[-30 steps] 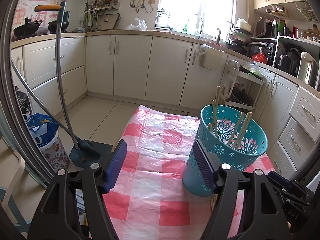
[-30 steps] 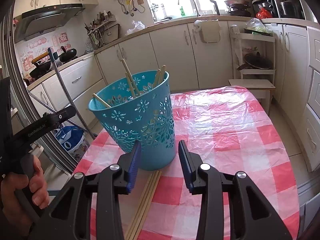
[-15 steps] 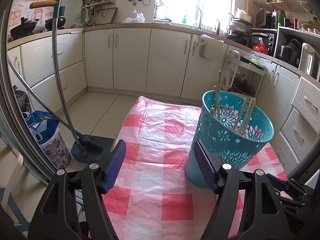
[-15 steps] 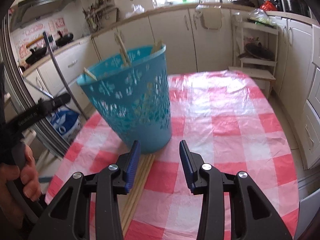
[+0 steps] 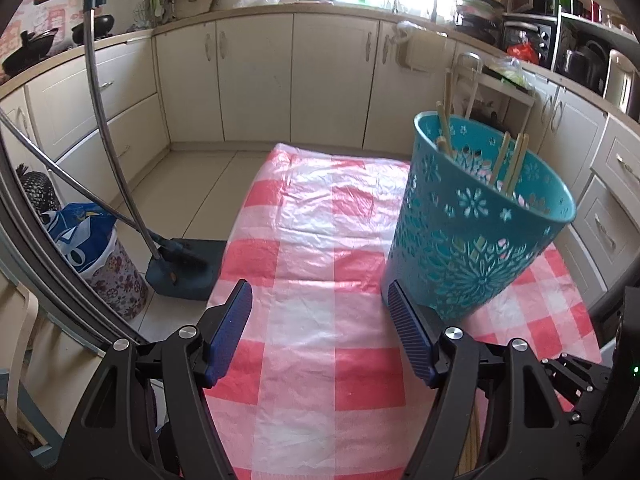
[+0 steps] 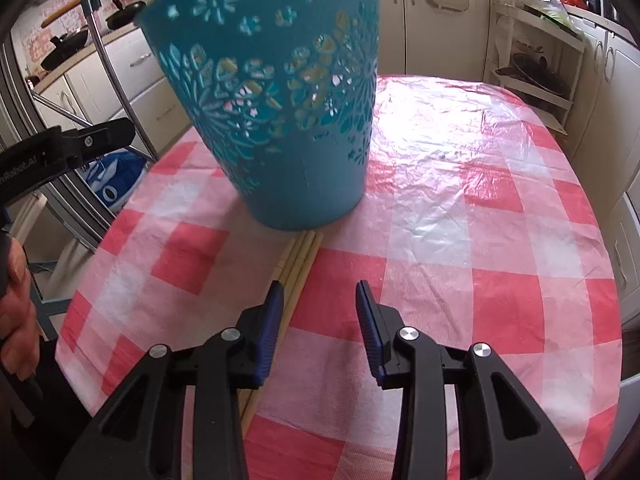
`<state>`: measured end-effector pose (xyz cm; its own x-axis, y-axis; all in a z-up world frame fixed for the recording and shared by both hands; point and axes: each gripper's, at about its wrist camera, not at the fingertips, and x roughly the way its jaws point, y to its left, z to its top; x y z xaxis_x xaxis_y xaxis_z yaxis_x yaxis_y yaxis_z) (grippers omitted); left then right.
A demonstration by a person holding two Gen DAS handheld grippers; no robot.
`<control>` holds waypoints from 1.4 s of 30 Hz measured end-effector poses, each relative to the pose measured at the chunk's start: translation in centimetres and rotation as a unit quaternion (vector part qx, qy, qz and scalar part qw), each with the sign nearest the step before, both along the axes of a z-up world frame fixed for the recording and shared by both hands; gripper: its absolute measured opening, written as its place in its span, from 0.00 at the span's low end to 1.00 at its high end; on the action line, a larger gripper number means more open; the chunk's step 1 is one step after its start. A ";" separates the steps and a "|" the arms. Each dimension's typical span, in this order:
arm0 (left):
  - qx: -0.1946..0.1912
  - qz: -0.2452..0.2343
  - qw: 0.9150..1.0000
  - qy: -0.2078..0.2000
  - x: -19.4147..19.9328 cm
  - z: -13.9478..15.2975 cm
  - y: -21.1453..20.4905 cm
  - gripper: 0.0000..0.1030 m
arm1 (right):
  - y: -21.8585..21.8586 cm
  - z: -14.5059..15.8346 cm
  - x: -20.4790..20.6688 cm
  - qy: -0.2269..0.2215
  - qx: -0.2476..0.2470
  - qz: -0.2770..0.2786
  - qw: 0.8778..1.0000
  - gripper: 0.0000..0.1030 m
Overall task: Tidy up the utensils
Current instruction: 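Bring both tools back down to the stick bundle, then close the left tool on a wooden stick beside the basket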
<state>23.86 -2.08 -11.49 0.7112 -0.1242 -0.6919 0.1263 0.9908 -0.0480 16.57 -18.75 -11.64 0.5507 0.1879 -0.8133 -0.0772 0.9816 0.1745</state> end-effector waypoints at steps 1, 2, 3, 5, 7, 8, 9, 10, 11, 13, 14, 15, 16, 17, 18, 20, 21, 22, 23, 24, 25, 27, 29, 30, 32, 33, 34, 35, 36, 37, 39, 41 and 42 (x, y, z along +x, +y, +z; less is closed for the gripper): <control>0.002 -0.003 1.000 0.005 0.0 -0.2 -0.2 0.65 | 0.0 -0.2 0.0 0.003 -0.002 0.000 1.000 0.35; 0.003 -0.006 1.000 0.008 0.0 -0.4 -0.3 0.65 | 0.0 -0.3 0.0 0.003 0.001 0.001 1.000 0.35; 0.005 -0.011 1.000 0.013 0.0 -0.6 -0.6 0.65 | 0.1 -0.3 0.1 0.003 0.000 0.002 1.000 0.35; 0.009 -0.023 1.000 0.019 -0.1 -1.0 -1.2 0.65 | 0.3 -0.3 0.0 0.001 -0.006 0.005 1.000 0.35; 0.013 -0.031 0.999 0.024 -0.2 -1.2 -1.8 0.65 | 0.4 -0.3 -0.1 0.000 -0.010 0.007 1.000 0.35; 0.016 -0.038 0.999 0.028 -0.3 -1.5 -2.1 0.65 | 0.3 -0.3 -0.1 0.000 -0.011 0.007 1.000 0.34; 0.018 -0.043 0.998 0.032 -0.4 -1.7 -2.4 0.65 | 0.3 -0.4 0.0 0.001 -0.013 0.008 1.000 0.29; 0.021 -0.048 0.998 0.037 -0.4 -1.9 -2.7 0.65 | 0.4 -0.5 0.0 0.006 -0.019 0.010 1.000 0.27; 0.023 -0.052 0.998 0.040 -0.5 -2.1 -3.0 0.65 | 0.7 -0.5 0.0 0.005 -0.026 0.012 1.000 0.25; 0.027 -0.063 0.996 0.052 -0.5 -2.7 -3.6 0.65 | 0.9 -0.6 -0.1 0.005 -0.042 0.018 0.999 0.20; 0.027 -0.068 0.996 0.057 -0.5 -2.9 -3.8 0.65 | 1.0 -0.7 -0.1 0.005 -0.044 0.019 0.999 0.20; 0.027 -0.076 0.995 0.064 -0.6 -3.2 -4.2 0.65 | 0.8 -0.7 -0.1 0.007 -0.042 0.019 0.999 0.19; 0.025 -0.084 0.994 0.071 -0.7 -3.5 -4.5 0.65 | 0.7 -0.7 -0.1 0.008 -0.041 0.018 0.999 0.19; 0.021 -0.089 0.993 0.077 -0.7 -3.8 -4.7 0.65 | 0.6 -0.8 -0.1 0.008 -0.041 0.017 0.999 0.19; 0.014 -0.098 0.991 0.088 -0.8 -4.2 -5.1 0.65 | 0.3 -0.7 -0.3 0.008 -0.041 0.016 0.999 0.19; 0.008 -0.108 0.989 0.100 -0.9 -4.7 -5.7 0.65 | -0.3 -0.7 -0.4 0.009 -0.039 0.013 0.999 0.19; 0.008 -0.113 0.988 0.108 -1.0 -5.1 -6.0 0.65 | -0.6 -0.7 -0.4 0.009 -0.038 0.012 0.999 0.19; 0.010 -0.115 0.987 0.111 -1.1 -5.4 -6.3 0.65 | -0.8 -0.7 -0.4 0.009 -0.035 0.011 0.999 0.19; 0.014 -0.119 0.986 0.113 -1.2 -5.7 -6.6 0.65 | -1.0 -0.7 -0.5 0.009 -0.032 0.010 0.999 0.19; 0.017 -0.121 0.986 0.115 -1.3 -5.9 -6.8 0.65 | -1.2 -0.6 -0.6 0.009 -0.030 0.009 0.999 0.19; 0.019 -0.123 0.985 0.117 -1.3 -6.1 -6.9 0.65 | -1.3 -0.6 -0.6 0.010 -0.028 0.009 1.000 0.19; 0.021 -0.126 0.984 0.122 -1.3 -6.5 -7.2 0.65 | -1.5 -0.5 -0.8 0.010 -0.025 0.009 1.000 0.19; 0.021 -0.129 0.983 0.127 -1.2 -6.9 -7.4 0.65 | -1.6 -0.4 -0.9 0.011 -0.024 0.010 1.000 0.19; 0.021 -0.131 0.983 0.130 -1.3 -7.1 -7.5 0.65 | -1.7 -0.4 -0.9 0.011 -0.023 0.010 1.000 0.19; 0.025 -0.133 0.982 0.132 -1.3 -7.3 -7.8 0.65 | -1.8 -0.4 -0.8 0.012 -0.021 0.011 1.000 0.19; 0.030 -0.134 0.982 0.129 -1.4 -7.4 -8.0 0.65 | -1.9 -0.3 -0.8 0.012 -0.021 0.011 1.000 0.19; 0.032 -0.136 0.982 0.128 -1.4 -7.4 -8.1 0.65 | -1.9 -0.3 -0.8 0.012 -0.020 0.011 1.000 0.19; 0.032 -0.137 0.982 0.128 -1.4 -7.4 -8.1 0.65 | -2.0 -0.3 -0.8 0.013 -0.019 0.010 1.000 0.19; 0.032 -0.137 0.982 0.128 -1.4 -7.4 -8.2 0.65 | -1.9 -0.3 -0.8 0.013 -0.019 0.010 1.000 0.19; 0.033 -0.138 0.982 0.127 -1.3 -7.3 -8.3 0.65 | -2.0 -0.3 -0.8 0.013 -0.019 0.010 1.000 0.19; 0.040 -0.140 0.982 0.124 -1.4 -7.3 -8.4 0.65 | -2.1 -0.4 -0.8 0.013 -0.018 0.009 1.000 0.19; 0.056 -0.143 0.982 0.113 -1.6 -7.1 -8.9 0.65 | -2.0 -0.3 -0.8 0.013 -0.019 0.009 1.000 0.19; 0.068 -0.145 0.981 0.107 -1.8 -7.1 -9.2 0.65 | -2.0 -0.3 -0.8 0.013 -0.019 0.008 1.000 0.19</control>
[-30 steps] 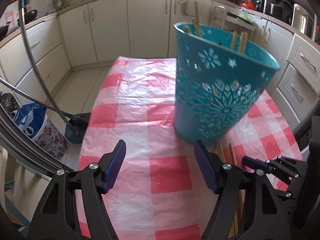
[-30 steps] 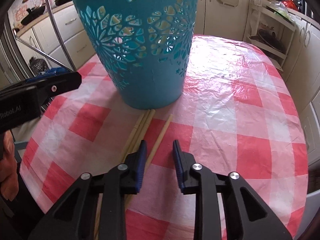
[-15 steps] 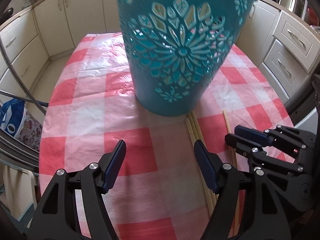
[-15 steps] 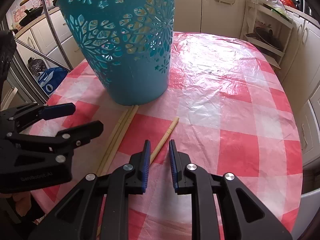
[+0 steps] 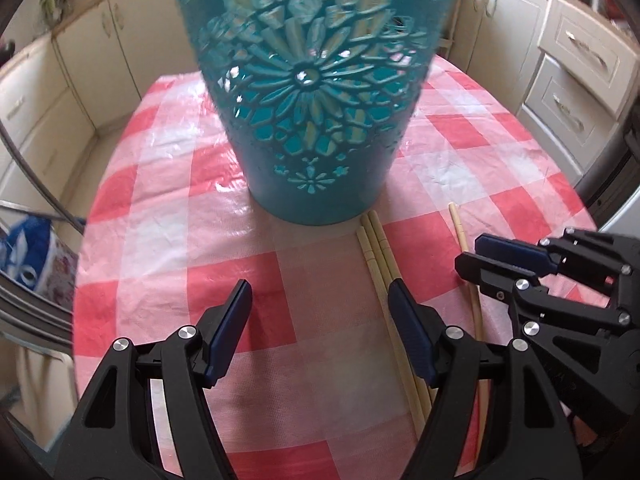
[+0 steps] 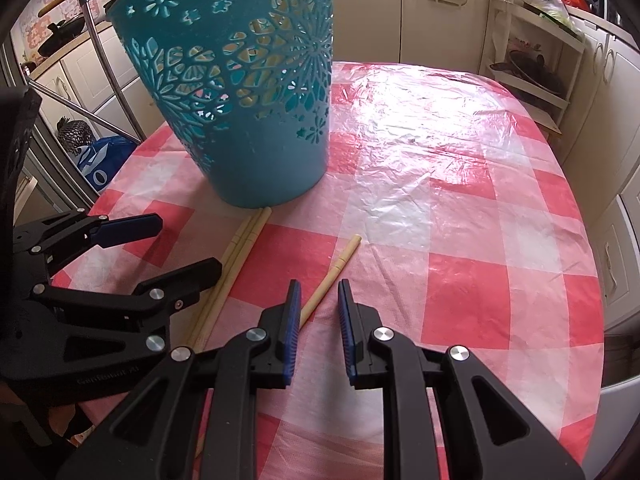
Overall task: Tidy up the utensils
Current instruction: 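Close the left tool on a wooden stick beside the basket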
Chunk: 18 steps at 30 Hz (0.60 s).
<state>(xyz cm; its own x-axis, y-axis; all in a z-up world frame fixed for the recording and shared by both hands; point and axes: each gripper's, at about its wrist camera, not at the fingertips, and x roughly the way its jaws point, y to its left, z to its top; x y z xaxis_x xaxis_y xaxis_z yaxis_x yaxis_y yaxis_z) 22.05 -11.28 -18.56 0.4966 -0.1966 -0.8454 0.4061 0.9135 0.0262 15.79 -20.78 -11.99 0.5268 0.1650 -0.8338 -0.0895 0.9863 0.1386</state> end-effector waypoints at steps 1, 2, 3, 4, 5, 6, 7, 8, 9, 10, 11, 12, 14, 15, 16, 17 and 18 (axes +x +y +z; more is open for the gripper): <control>0.007 -0.003 1.000 -0.004 -0.1 0.0 -0.2 0.65 | 0.0 0.0 0.0 0.000 0.000 0.000 1.000 0.19; 0.013 -0.002 1.000 -0.004 -0.1 0.0 -0.2 0.65 | 0.0 0.0 0.0 0.000 0.000 0.000 1.000 0.19; 0.016 -0.002 1.000 -0.001 0.0 -0.1 -0.2 0.65 | 0.0 0.0 0.0 0.000 0.000 0.000 1.000 0.19; 0.017 -0.001 1.000 0.005 0.1 -0.3 -0.1 0.65 | 0.0 0.0 0.0 0.000 -0.001 0.000 1.000 0.19; 0.012 0.001 1.000 0.007 0.2 -0.3 0.0 0.65 | 0.1 0.0 0.0 0.000 -0.001 -0.001 1.000 0.19; 0.007 0.004 1.000 0.011 0.4 -0.4 0.3 0.65 | 0.1 0.0 0.0 0.000 -0.001 -0.001 1.000 0.19; 0.008 0.005 1.000 0.011 0.4 -0.4 0.3 0.65 | 0.0 0.0 0.0 0.000 -0.001 -0.001 1.000 0.19; 0.008 0.003 1.000 0.010 0.4 -0.3 0.3 0.63 | 0.0 0.0 0.0 -0.001 -0.001 -0.001 1.000 0.19; 0.005 0.000 1.000 0.009 0.3 -0.3 0.3 0.59 | 0.0 0.0 0.0 -0.001 -0.001 -0.001 1.000 0.19; 0.004 -0.003 1.000 0.008 0.3 -0.3 0.3 0.56 | 0.1 0.0 0.0 -0.001 -0.002 -0.001 1.000 0.19; 0.002 -0.012 1.000 0.006 0.1 -0.2 0.0 0.47 | 0.1 -0.1 -0.1 -0.002 -0.002 -0.001 1.000 0.19; -0.002 -0.020 1.000 0.006 0.0 -0.2 -0.2 0.37 | 0.1 -0.1 -0.1 -0.002 -0.002 -0.001 1.000 0.19; -0.009 -0.034 0.999 0.006 -0.3 -0.1 -0.6 0.23 | 0.2 -0.1 -0.1 -0.003 -0.003 0.001 1.000 0.19; -0.021 -0.042 0.999 0.011 -0.3 0.0 -0.8 0.16 | 0.2 0.0 -0.1 -0.004 -0.004 0.001 1.000 0.19; -0.039 -0.047 0.998 0.020 -0.3 0.0 -0.7 0.12 | 0.3 0.0 -0.1 -0.003 -0.004 0.004 1.000 0.19; -0.056 -0.050 0.997 0.033 -0.2 0.0 -0.6 0.07 | 0.3 0.0 -0.1 -0.003 -0.002 0.007 1.000 0.19; -0.072 -0.049 0.995 0.045 0.0 0.0 -0.3 0.05 | 0.3 0.0 -0.2 -0.002 -0.002 0.009 1.000 0.19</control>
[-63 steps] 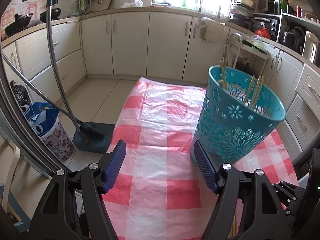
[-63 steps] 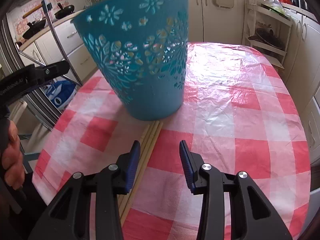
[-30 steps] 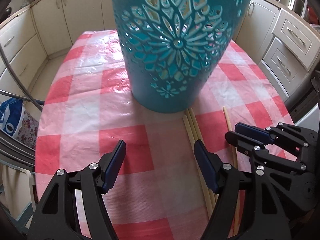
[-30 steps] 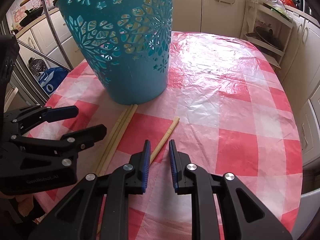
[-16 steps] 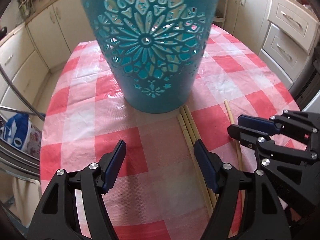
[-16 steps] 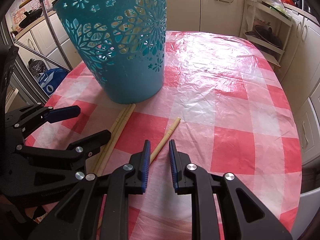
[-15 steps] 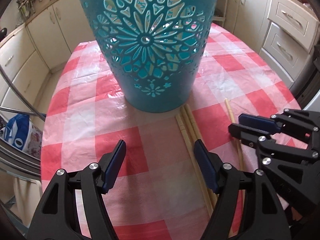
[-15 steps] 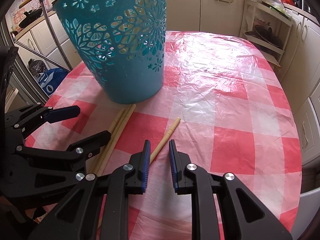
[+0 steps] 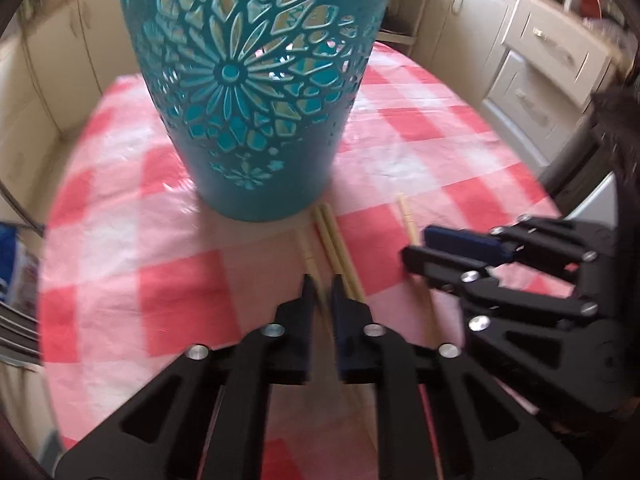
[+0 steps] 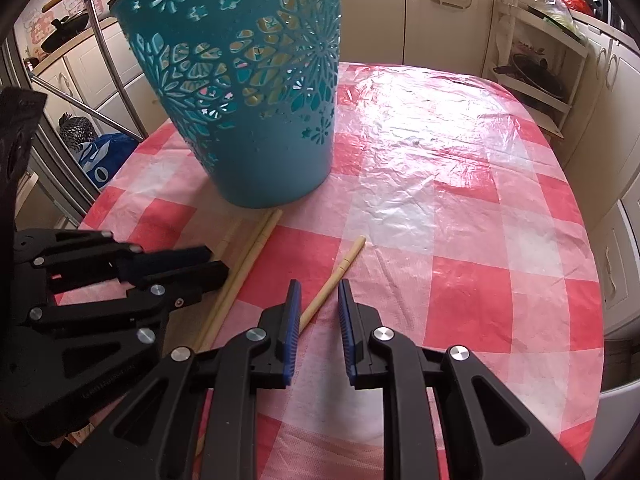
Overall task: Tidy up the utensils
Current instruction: 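Close the left tool on a wooden stick beside the basket, then lift the stick with the left tool over the basket and release it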
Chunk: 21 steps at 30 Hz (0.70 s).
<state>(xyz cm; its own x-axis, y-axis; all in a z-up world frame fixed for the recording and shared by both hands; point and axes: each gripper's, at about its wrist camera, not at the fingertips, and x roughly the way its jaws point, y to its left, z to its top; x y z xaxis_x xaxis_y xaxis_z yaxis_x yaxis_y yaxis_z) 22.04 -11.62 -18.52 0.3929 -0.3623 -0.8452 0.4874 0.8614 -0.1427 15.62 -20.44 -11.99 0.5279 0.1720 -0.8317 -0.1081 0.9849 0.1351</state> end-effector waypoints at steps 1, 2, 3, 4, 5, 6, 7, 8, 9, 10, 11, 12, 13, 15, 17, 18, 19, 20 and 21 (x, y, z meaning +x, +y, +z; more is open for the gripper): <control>-0.007 0.005 1.000 0.005 0.2 0.0 0.3 0.05 | 0.0 0.0 0.0 0.000 -0.001 0.001 1.000 0.18; -0.008 0.015 1.000 0.004 0.4 0.1 0.7 0.05 | -0.1 0.0 0.0 0.000 -0.001 0.000 1.000 0.18; -0.008 0.021 1.000 0.001 0.5 0.1 1.0 0.05 | -0.2 0.0 0.1 0.001 0.000 -0.003 1.000 0.18; -0.007 0.026 1.000 0.000 0.6 0.2 1.2 0.05 | -0.4 0.0 0.1 0.002 0.002 -0.006 1.000 0.18; -0.005 0.032 0.999 0.004 0.8 0.1 1.5 0.05 | -0.5 0.0 0.2 0.004 0.006 -0.009 1.000 0.18; 0.000 0.034 0.999 0.009 0.9 0.0 1.6 0.05 | -0.6 0.0 0.2 0.005 0.008 -0.010 1.000 0.18; 0.000 0.033 0.999 0.009 0.9 -0.1 1.6 0.05 | -0.6 0.0 0.2 0.004 0.009 -0.011 1.000 0.18; 0.008 0.030 0.999 0.006 0.8 0.0 1.4 0.06 | -0.6 0.0 0.3 0.003 0.007 -0.010 1.000 0.18; 0.019 0.026 0.999 -0.001 0.7 -0.1 1.1 0.06 | -0.5 0.0 0.2 0.003 0.004 -0.008 1.000 0.18; 0.026 0.022 0.999 -0.008 0.6 -0.1 0.9 0.05 | -0.4 0.0 0.2 0.003 0.004 -0.005 1.000 0.18; 0.035 0.014 0.999 -0.016 0.3 -0.1 0.6 0.05 | -0.3 0.0 0.2 0.003 0.005 -0.001 1.000 0.17; 0.035 0.009 0.999 -0.017 0.2 -0.1 0.5 0.05 | -0.2 0.0 0.1 0.002 0.006 0.003 1.000 0.13; 0.033 0.005 0.999 -0.016 0.2 -0.1 0.4 0.05 | -0.1 0.0 0.1 0.002 0.006 0.008 1.000 0.12; 0.036 0.003 0.999 -0.019 0.1 -0.1 0.3 0.05 | -0.1 0.1 0.1 0.003 0.010 0.008 1.000 0.12; 0.041 0.003 0.999 -0.023 0.2 -0.1 0.2 0.05 | -0.4 0.0 0.3 0.006 0.012 0.001 1.000 0.12; 0.044 0.003 0.999 -0.025 0.1 -0.1 0.1 0.05 | -0.7 0.0 0.3 0.008 0.018 -0.003 1.000 0.12; 0.047 0.003 0.999 -0.026 0.1 -0.2 0.1 0.05 | -0.8 -0.1 0.4 0.010 0.025 -0.005 1.000 0.12; 0.049 0.003 0.998 -0.028 0.1 -0.2 0.0 0.05 | -0.8 -0.1 0.5 0.010 0.025 -0.005 1.000 0.12; 0.052 0.002 0.998 -0.030 0.0 -0.1 0.1 0.05 | -0.7 -0.1 0.4 0.008 0.022 -0.004 1.000 0.12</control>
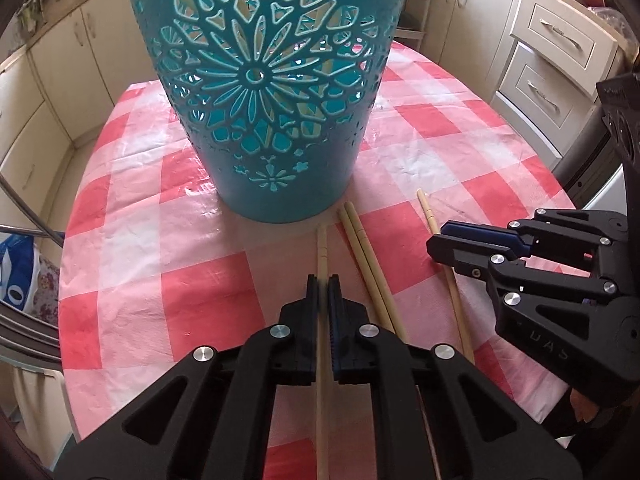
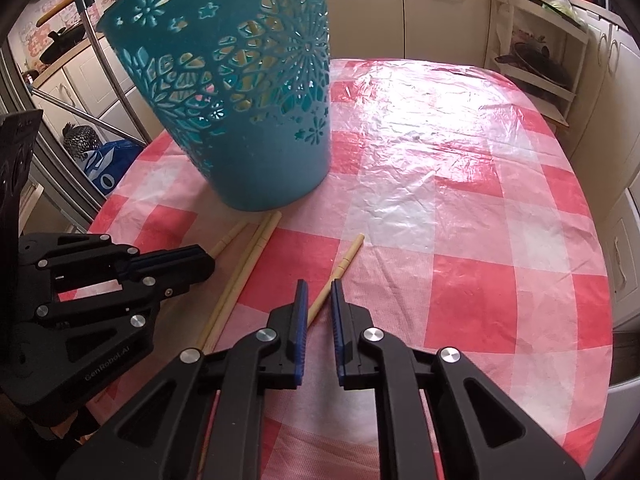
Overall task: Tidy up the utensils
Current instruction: 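Lift the stick with the left tool over the basket and release it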
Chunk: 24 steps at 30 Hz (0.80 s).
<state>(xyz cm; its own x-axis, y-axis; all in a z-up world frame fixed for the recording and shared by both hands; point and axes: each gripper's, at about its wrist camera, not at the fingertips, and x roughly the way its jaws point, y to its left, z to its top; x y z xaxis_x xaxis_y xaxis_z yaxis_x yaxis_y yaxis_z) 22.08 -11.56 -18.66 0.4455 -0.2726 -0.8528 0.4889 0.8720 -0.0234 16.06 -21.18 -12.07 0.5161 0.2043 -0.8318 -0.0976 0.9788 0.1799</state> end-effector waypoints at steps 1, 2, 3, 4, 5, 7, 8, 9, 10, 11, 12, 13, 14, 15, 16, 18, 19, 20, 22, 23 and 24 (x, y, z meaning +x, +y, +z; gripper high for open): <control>0.001 -0.001 1.000 -0.002 -0.1 0.0 0.0 0.05 | 0.1 0.0 0.0 -0.002 -0.004 0.002 1.000 0.12; 0.003 -0.001 1.000 -0.003 0.0 -0.1 -0.2 0.05 | 0.2 0.0 -0.1 -0.003 -0.006 0.004 1.000 0.12; 0.004 -0.002 1.000 -0.004 -0.1 -0.1 -0.2 0.05 | 0.2 0.1 -0.2 -0.003 -0.004 0.006 1.000 0.12; 0.004 -0.002 1.000 -0.004 -0.1 -0.1 -0.2 0.05 | 0.3 0.1 -0.2 -0.003 -0.002 0.007 1.000 0.11; 0.004 -0.003 1.000 -0.004 -0.1 -0.1 -0.1 0.05 | 0.2 0.1 -0.2 -0.002 0.000 0.007 1.000 0.11; 0.007 -0.004 1.000 -0.005 -0.1 -0.1 -0.2 0.05 | 0.1 0.0 -0.1 0.000 0.002 0.005 1.000 0.11; 0.009 -0.005 1.000 -0.007 -0.2 -0.1 -0.3 0.05 | -0.1 0.0 0.0 0.001 0.005 0.001 1.000 0.11; 0.012 -0.006 1.000 -0.009 -0.2 -0.1 -0.4 0.05 | -0.2 0.0 0.0 0.001 0.007 -0.002 1.000 0.11; 0.014 -0.006 1.000 -0.010 -0.3 -0.1 -0.4 0.05 | -0.2 0.0 0.1 0.000 0.008 -0.003 1.000 0.11; 0.016 -0.007 1.000 -0.012 -0.3 -0.1 -0.5 0.05 | -0.2 0.0 0.1 -0.001 0.006 -0.002 1.000 0.11; 0.019 -0.009 1.000 -0.014 -0.3 -0.1 -0.5 0.05 | -0.2 0.0 0.1 -0.002 0.003 -0.001 1.000 0.11; 0.019 -0.010 1.000 -0.016 -0.3 -0.1 -0.6 0.05 | 0.0 0.0 0.0 -0.004 -0.001 0.001 1.000 0.11; 0.020 -0.012 1.000 -0.017 -0.4 -0.1 -0.7 0.05 | 0.1 0.0 -0.1 -0.005 -0.005 0.004 1.000 0.11; 0.020 -0.015 1.000 -0.017 -0.4 -0.1 -0.7 0.05 | 0.2 0.0 -0.1 -0.006 -0.005 0.005 1.000 0.11; 0.019 -0.019 1.000 -0.015 -0.4 -0.1 -0.8 0.05 | 0.2 0.0 -0.2 -0.006 -0.004 0.005 1.000 0.11; 0.016 -0.026 0.999 -0.012 -0.4 0.0 -0.8 0.05 | 0.2 0.0 -0.2 -0.006 -0.003 0.006 1.000 0.11; 0.016 -0.030 0.999 -0.012 -0.5 0.0 -0.9 0.05 | 0.2 0.0 -0.2 -0.006 -0.003 0.005 1.000 0.11; 0.016 -0.034 0.999 -0.012 -0.5 0.1 -1.0 0.05 | 0.2 0.0 -0.2 -0.006 -0.003 0.005 1.000 0.11; 0.008 -0.043 0.999 -0.007 -0.7 0.4 -1.0 0.05 | 0.2 0.0 -0.3 -0.007 -0.003 0.006 1.000 0.11; -0.001 -0.051 0.999 -0.003 -0.7 0.6 -0.9 0.05 | 0.2 0.0 -0.4 -0.007 -0.004 0.006 1.000 0.11; -0.012 -0.061 0.998 0.002 -0.8 1.1 -0.8 0.05 | 0.3 0.0 -0.3 -0.007 -0.004 0.007 1.000 0.11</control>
<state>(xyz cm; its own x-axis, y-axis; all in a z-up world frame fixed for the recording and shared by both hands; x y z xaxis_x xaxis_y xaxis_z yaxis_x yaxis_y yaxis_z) 21.24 -12.35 -17.60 0.4047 -0.3443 -0.8472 0.5910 0.8054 -0.0451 15.73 -20.92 -12.10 0.5248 0.2049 -0.8262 -0.1129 0.9788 0.1711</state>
